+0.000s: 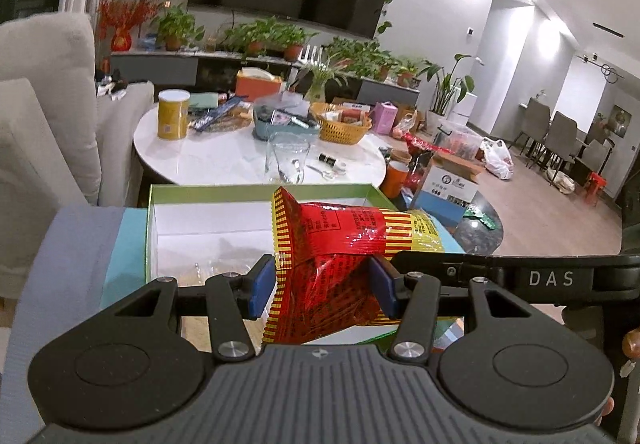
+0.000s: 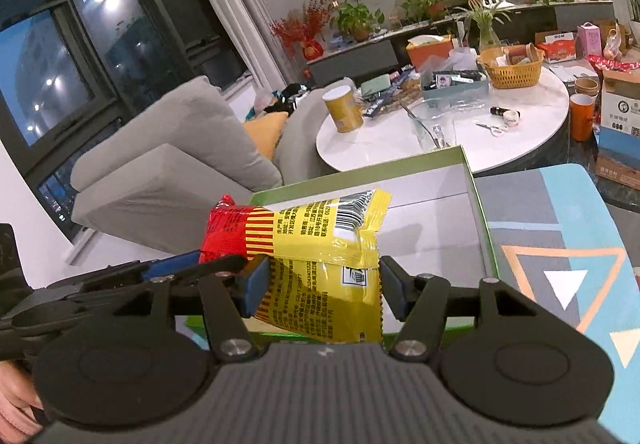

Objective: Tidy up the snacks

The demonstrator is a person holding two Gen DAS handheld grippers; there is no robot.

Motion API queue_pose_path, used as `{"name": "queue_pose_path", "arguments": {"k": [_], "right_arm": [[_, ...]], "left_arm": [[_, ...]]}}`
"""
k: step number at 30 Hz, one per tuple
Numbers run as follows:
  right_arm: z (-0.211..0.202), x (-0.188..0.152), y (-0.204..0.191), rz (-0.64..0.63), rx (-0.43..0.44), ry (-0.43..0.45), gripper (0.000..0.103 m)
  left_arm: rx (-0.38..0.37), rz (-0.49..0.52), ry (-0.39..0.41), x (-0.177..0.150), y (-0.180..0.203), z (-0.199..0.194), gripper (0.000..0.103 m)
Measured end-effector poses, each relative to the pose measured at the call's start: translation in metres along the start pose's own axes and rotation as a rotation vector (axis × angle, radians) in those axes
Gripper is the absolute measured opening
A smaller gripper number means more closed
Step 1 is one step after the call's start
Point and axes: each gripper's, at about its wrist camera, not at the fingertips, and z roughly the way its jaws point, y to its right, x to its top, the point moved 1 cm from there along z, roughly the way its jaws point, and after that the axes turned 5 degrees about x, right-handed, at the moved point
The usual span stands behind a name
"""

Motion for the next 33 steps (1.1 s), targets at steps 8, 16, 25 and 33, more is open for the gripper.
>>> {"name": "queue_pose_path", "arguments": {"k": [8,16,25,33], "right_arm": [[0.012,-0.001,0.012,0.013,-0.014,-0.026,0.060],[0.015,-0.011,0.018,0.041,-0.048,-0.051,0.060],[-0.003,-0.014,0.023,0.082,-0.090,-0.029,0.060],[-0.039,-0.026,0.028,0.092,-0.124,-0.009,0.060]], "left_arm": [[0.011,-0.014,-0.041,-0.003,-0.006,0.023,0.049],[0.026,-0.015,-0.131,-0.015,-0.008,0.038,0.048],[0.014,0.022,-0.120,-0.019,0.001,0.020,0.048],[0.004,0.022,-0.118,-0.026,0.010,0.000,0.048]]}}
